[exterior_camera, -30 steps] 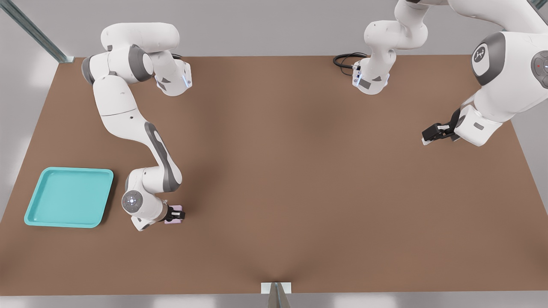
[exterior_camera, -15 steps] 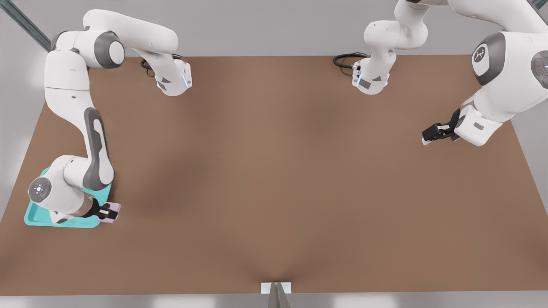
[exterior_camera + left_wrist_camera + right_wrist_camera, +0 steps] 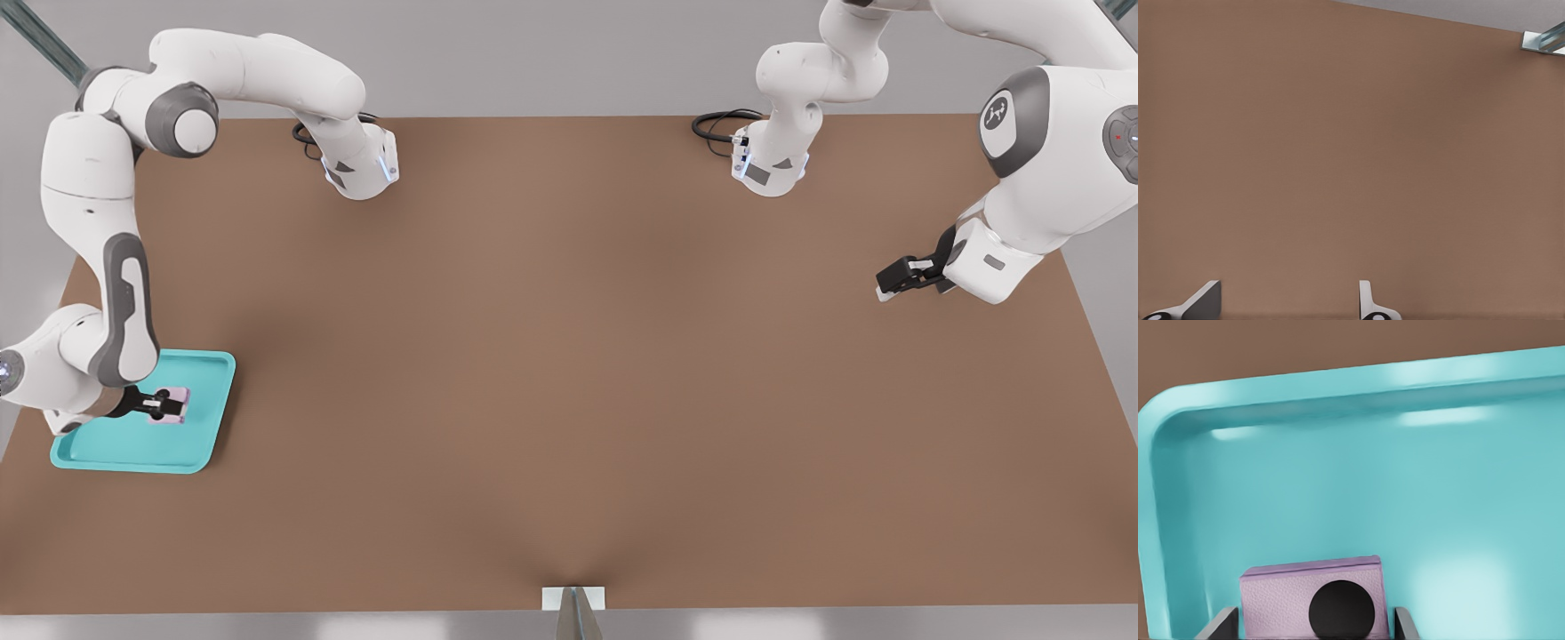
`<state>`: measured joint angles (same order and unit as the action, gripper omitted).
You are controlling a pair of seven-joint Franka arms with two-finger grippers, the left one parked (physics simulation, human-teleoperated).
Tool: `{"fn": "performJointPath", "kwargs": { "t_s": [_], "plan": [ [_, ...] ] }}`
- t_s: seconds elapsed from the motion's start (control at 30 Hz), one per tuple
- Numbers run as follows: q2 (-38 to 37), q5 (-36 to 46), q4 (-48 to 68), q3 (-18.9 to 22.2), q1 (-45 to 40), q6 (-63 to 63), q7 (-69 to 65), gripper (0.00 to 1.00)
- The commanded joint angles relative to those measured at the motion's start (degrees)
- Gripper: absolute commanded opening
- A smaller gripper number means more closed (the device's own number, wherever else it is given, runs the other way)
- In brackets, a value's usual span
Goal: Keep left arm still and place phone on the tray with right arm
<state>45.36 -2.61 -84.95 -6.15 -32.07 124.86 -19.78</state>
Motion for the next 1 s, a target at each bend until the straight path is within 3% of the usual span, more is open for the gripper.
{"fn": "performJointPath", "kwargs": {
  "t_s": [0.0,0.13,0.23,0.33,0.37,0.4,0.43,0.47,0.5,0.53,0.57,0.73,0.8,0.97],
  "plan": [
    [0.43,0.06,0.22,0.00,-0.01,0.29,-18.54,1.00],
    [-0.62,-0.12,3.82,-0.52,-0.45,-0.41,-18.54,1.00],
    [-10.11,-0.56,9.18,-2.37,2.88,-10.95,-16.88,1.00],
    [-20.13,-4.86,9.27,-2.72,17.29,-21.50,4.30,1.00],
    [-21.89,-4.69,9.27,-4.21,19.67,-24.05,8.35,1.00],
    [-24.00,-4.77,9.27,-9.04,19.59,-26.85,13.96,1.00],
    [-25.58,-4.69,9.27,-11.33,19.50,-29.40,17.21,1.00],
    [-30.58,-4.51,9.10,-11.78,20.89,-34.07,22.05,1.00],
    [-35.51,-4.25,5.68,-4.32,29.58,-34.42,22.85,1.00],
    [-39.47,-0.39,1.54,6.40,38.03,-34.60,22.06,1.00],
    [-43.33,2.69,-2.41,11.86,41.38,-34.51,21.71,1.00],
    [-45.19,2.52,-4.53,12.31,41.56,-34.43,17.58,1.00],
    [-45.10,2.52,-4.97,12.83,41.56,-34.69,24.16,1.00],
    [-45.19,2.52,-5.41,13.36,41.56,-34.69,23.03,1.00]
  ]
}}
